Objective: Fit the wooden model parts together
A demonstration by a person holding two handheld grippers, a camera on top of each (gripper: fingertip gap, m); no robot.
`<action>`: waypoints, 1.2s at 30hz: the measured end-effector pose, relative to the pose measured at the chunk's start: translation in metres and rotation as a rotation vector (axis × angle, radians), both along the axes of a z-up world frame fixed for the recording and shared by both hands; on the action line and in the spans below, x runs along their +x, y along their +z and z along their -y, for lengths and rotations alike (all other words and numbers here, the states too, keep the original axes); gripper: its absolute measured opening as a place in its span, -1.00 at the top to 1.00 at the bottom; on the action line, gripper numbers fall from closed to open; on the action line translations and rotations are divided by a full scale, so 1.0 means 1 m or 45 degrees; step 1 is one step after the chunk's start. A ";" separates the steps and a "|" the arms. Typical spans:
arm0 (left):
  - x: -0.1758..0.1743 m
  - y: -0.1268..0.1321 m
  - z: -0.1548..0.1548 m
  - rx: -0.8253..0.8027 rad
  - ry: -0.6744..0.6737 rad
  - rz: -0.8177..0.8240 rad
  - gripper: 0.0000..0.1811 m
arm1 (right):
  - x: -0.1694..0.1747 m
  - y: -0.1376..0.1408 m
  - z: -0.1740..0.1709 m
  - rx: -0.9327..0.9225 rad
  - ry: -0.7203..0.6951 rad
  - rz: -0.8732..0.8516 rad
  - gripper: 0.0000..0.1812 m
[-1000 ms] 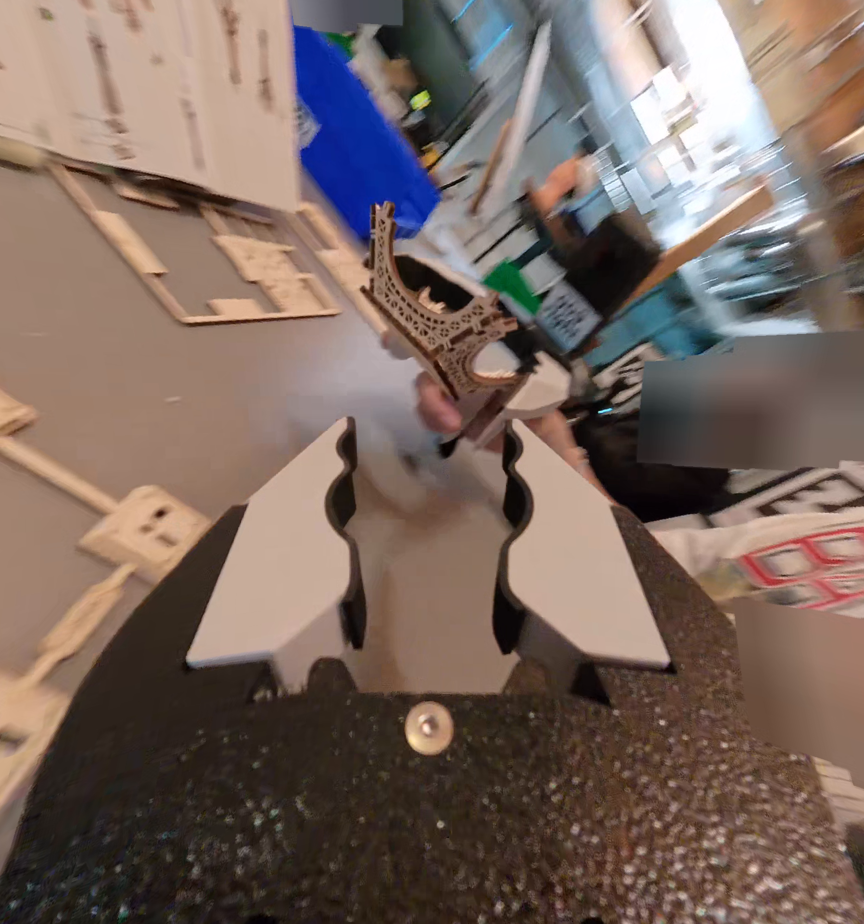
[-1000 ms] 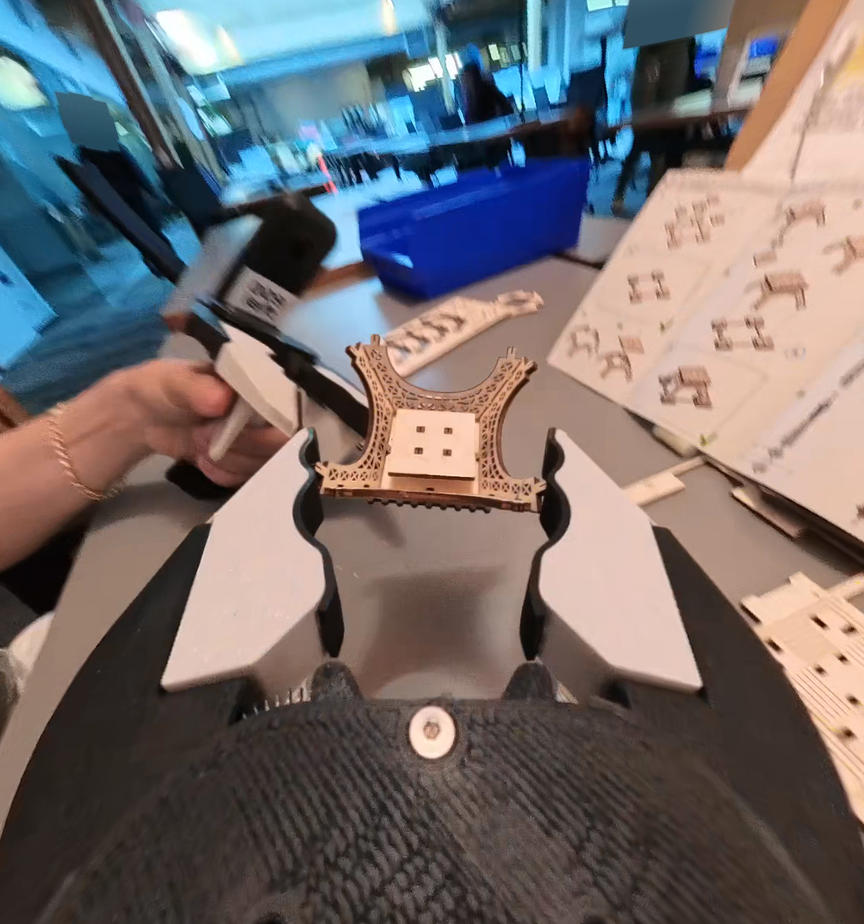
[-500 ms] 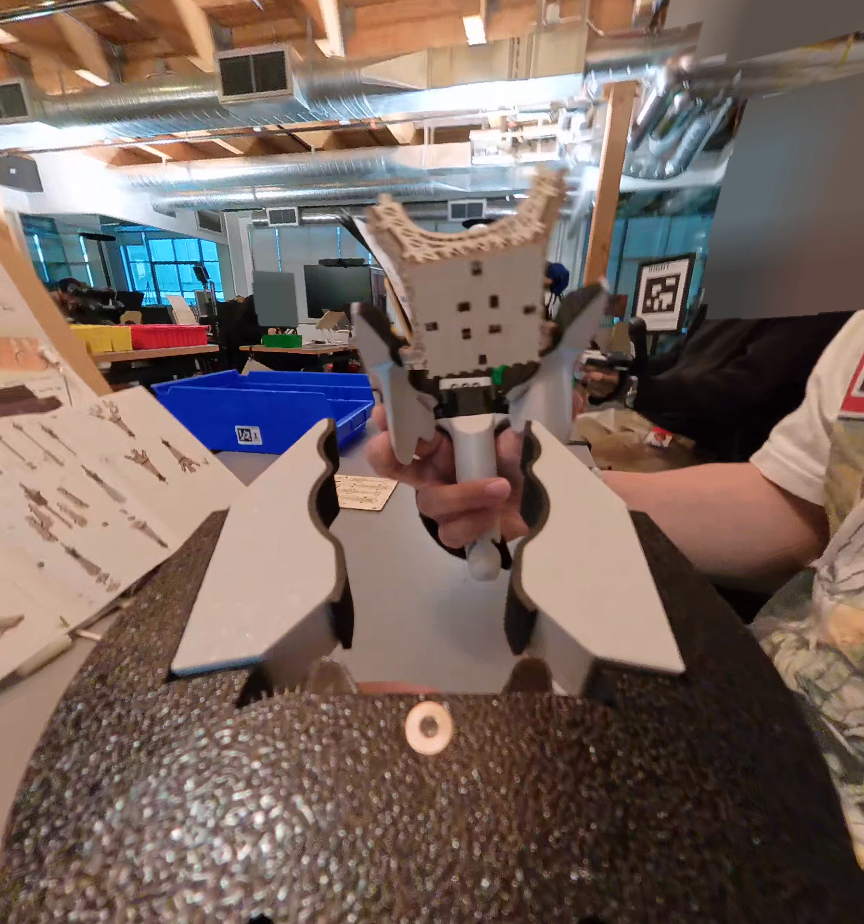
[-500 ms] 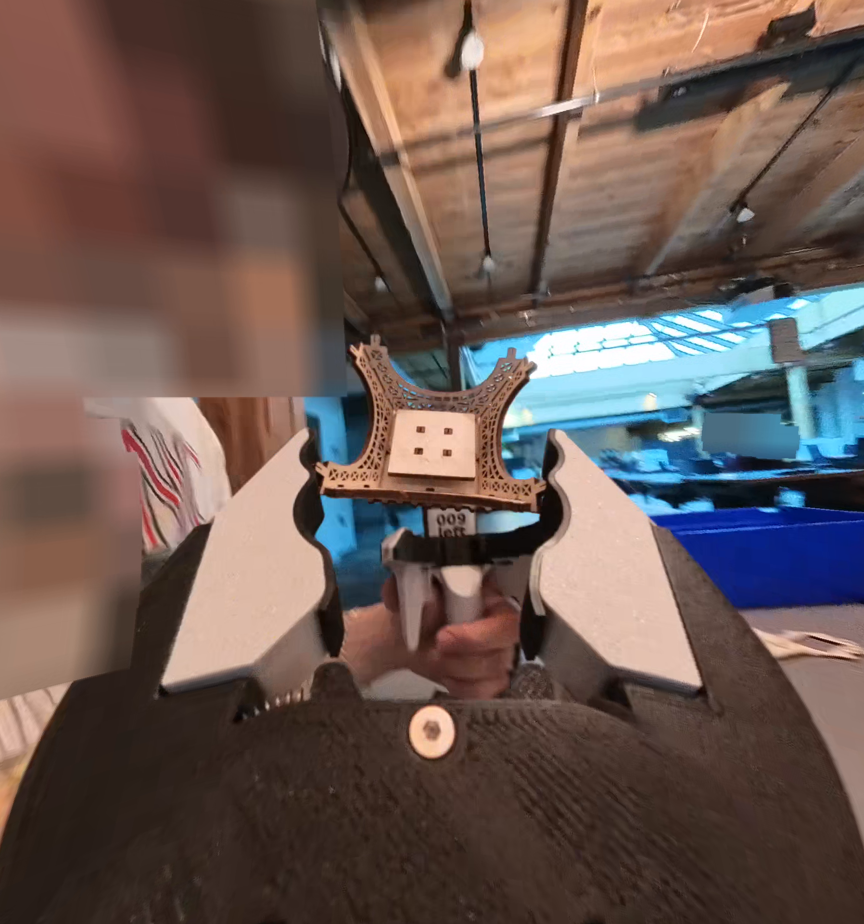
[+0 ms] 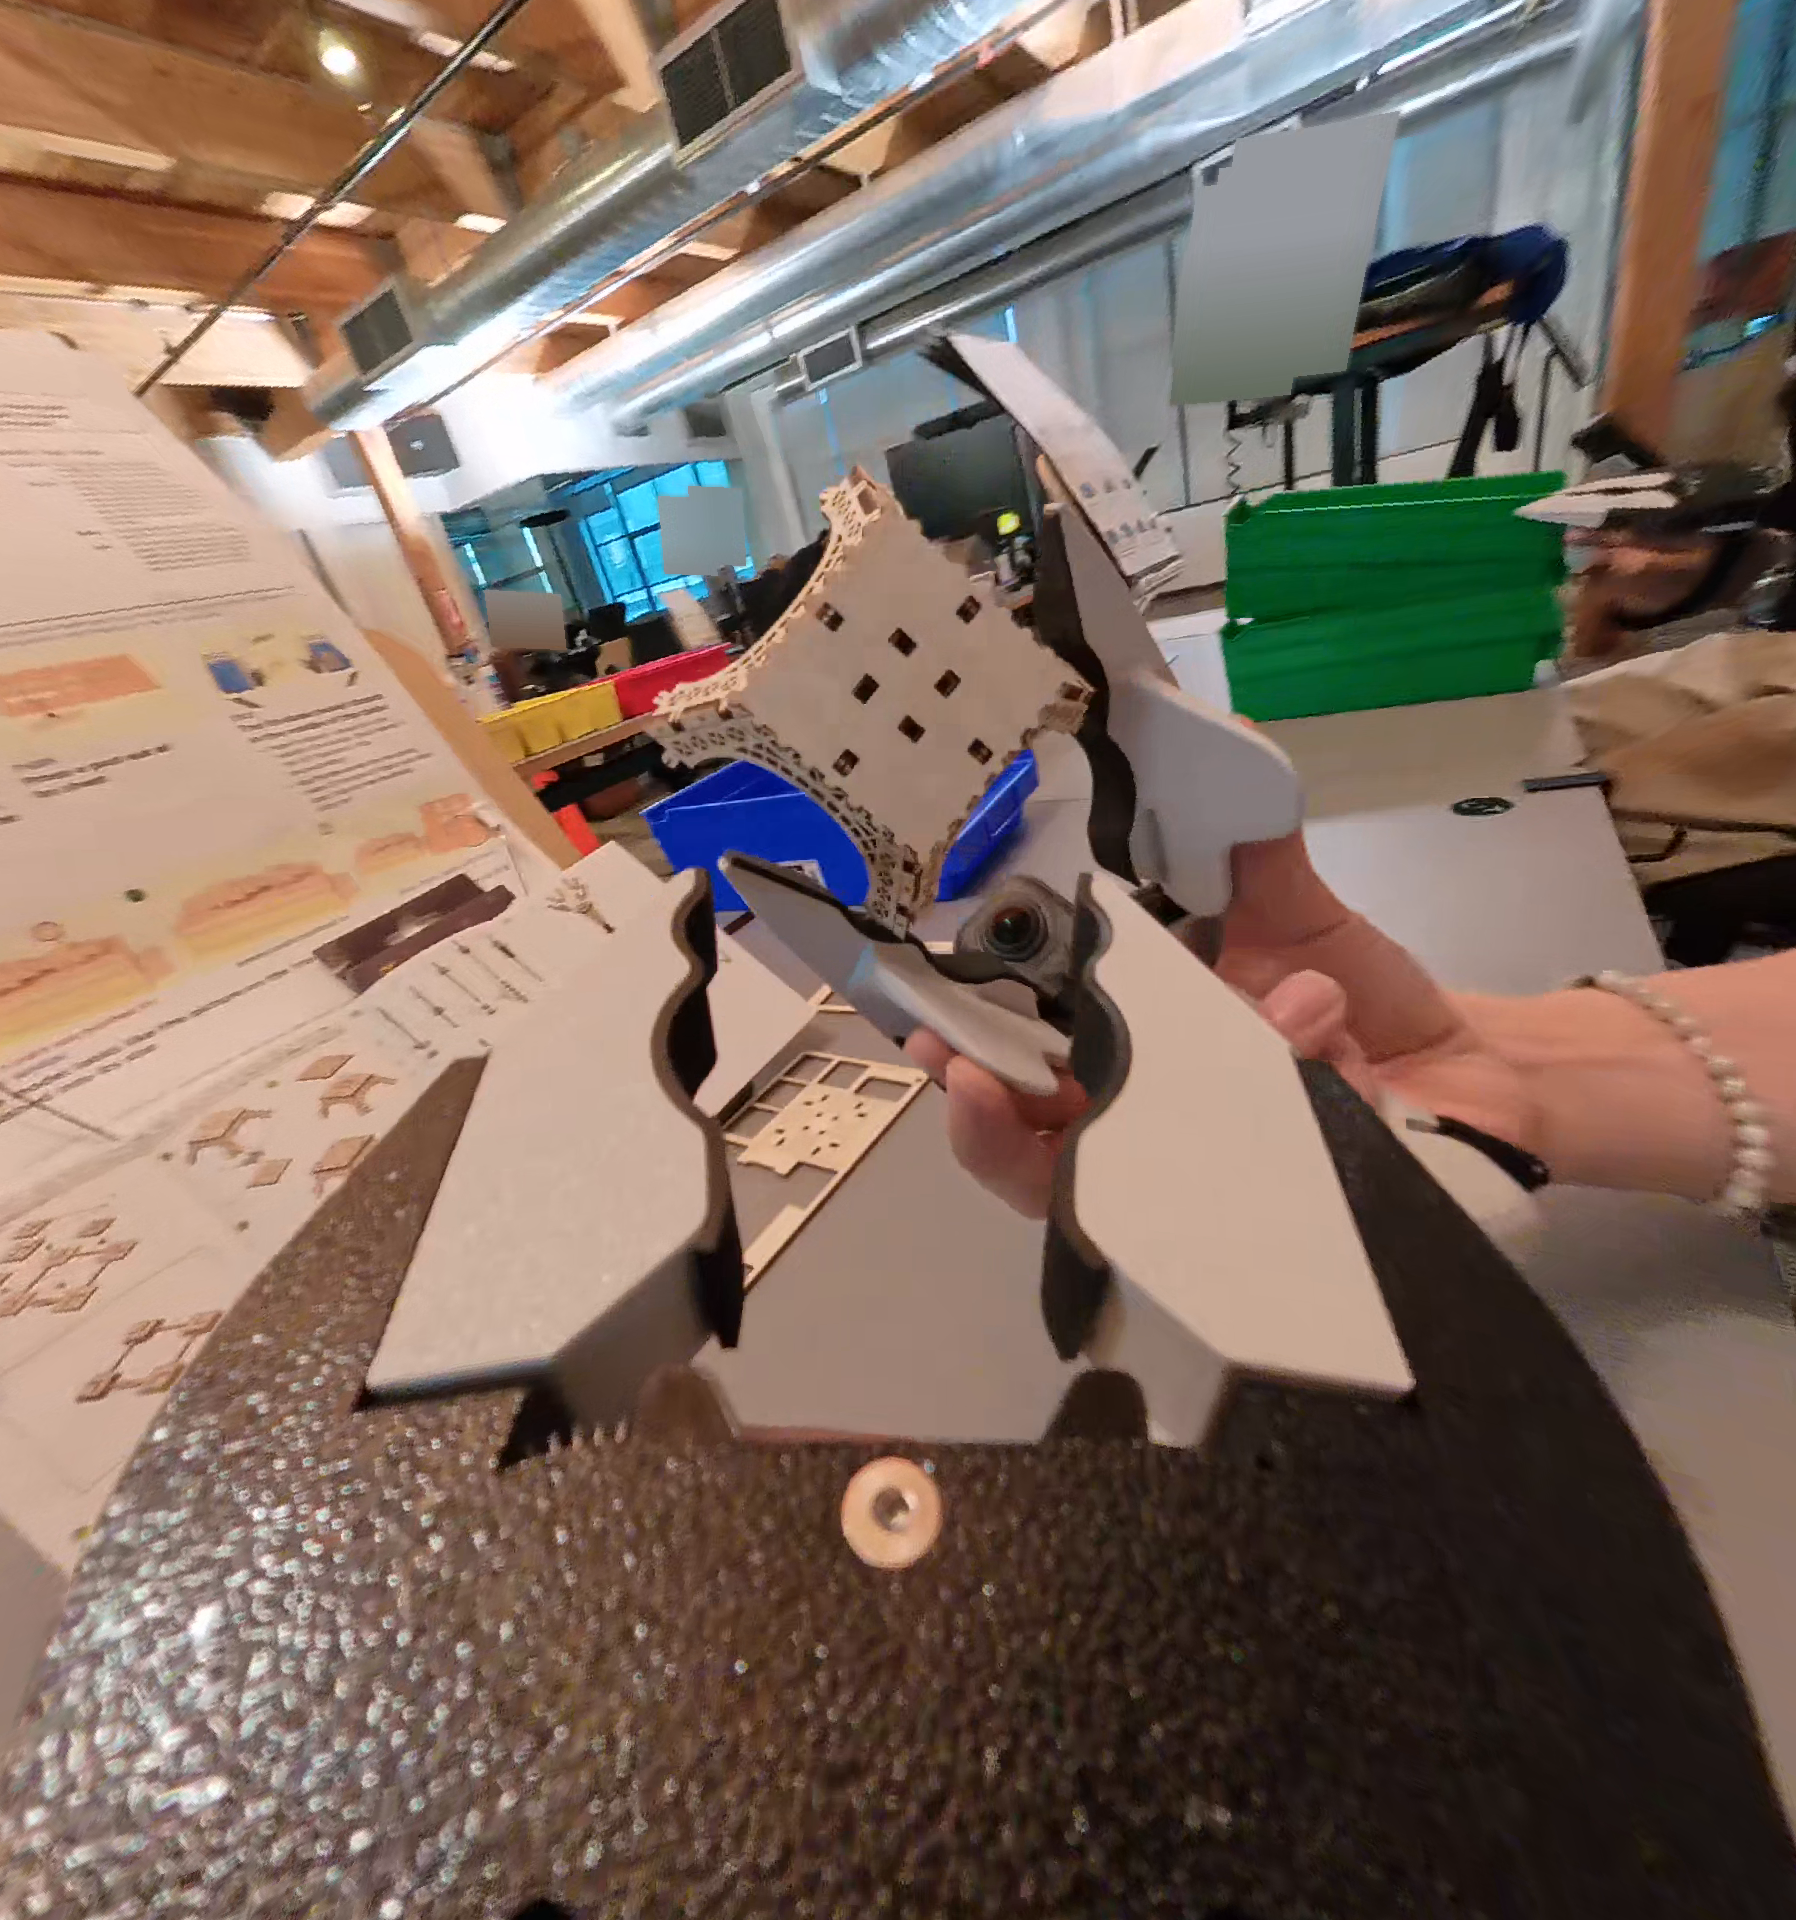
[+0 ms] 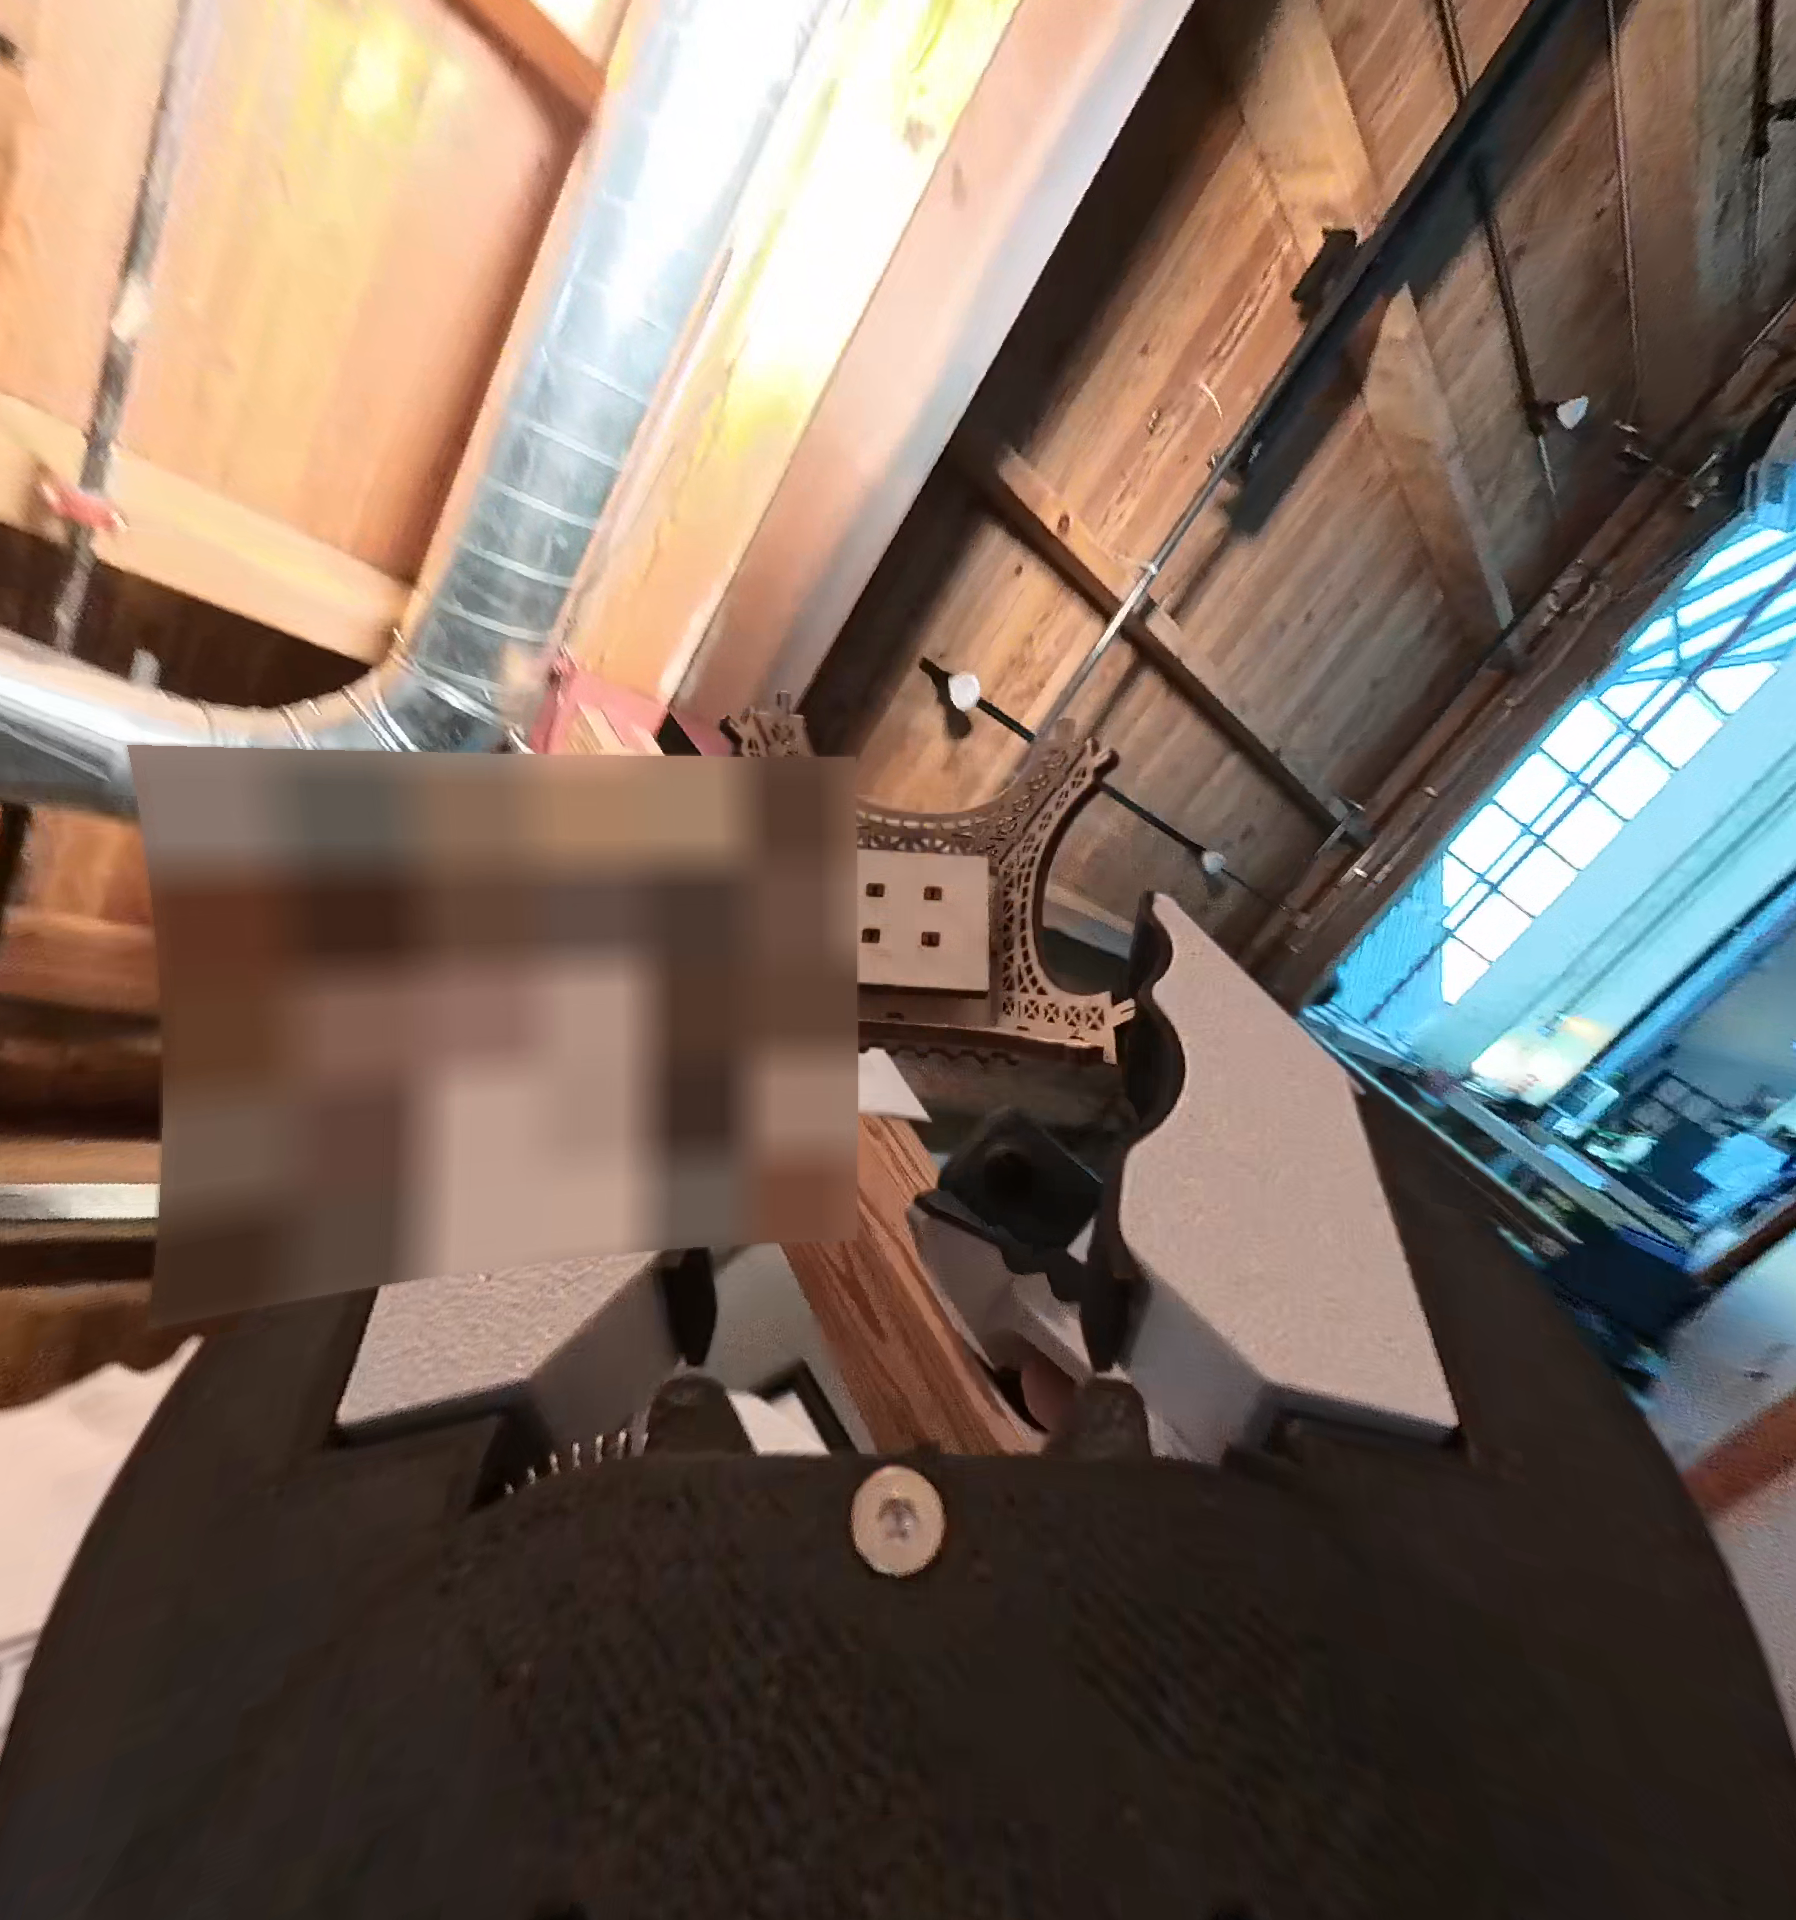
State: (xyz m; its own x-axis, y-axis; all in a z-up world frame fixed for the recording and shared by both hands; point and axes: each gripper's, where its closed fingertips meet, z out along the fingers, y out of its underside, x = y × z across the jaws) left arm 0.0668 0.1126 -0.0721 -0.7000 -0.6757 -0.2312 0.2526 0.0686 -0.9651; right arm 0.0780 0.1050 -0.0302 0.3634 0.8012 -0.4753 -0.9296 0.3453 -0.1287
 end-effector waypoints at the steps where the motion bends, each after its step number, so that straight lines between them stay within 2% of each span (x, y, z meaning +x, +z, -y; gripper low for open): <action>1: 0.001 0.000 0.001 0.000 0.015 -0.012 0.27 | 0.002 0.001 0.001 0.038 0.012 -0.050 0.02; 5: -0.002 0.005 0.005 -0.112 -0.059 -0.128 0.27 | 0.010 0.000 0.001 0.125 0.053 -0.215 0.03; 11: -0.004 0.013 -0.005 -0.262 -0.130 -0.197 0.34 | 0.007 -0.001 -0.002 0.167 0.097 -0.270 0.03; 29: -0.010 0.019 -0.016 -0.226 -0.119 -0.159 0.32 | -0.022 0.024 0.003 0.310 0.254 -0.248 0.03; 36: -0.014 0.016 -0.021 -0.179 -0.138 -0.148 0.32 | -0.029 0.022 0.002 0.215 0.170 -0.165 0.04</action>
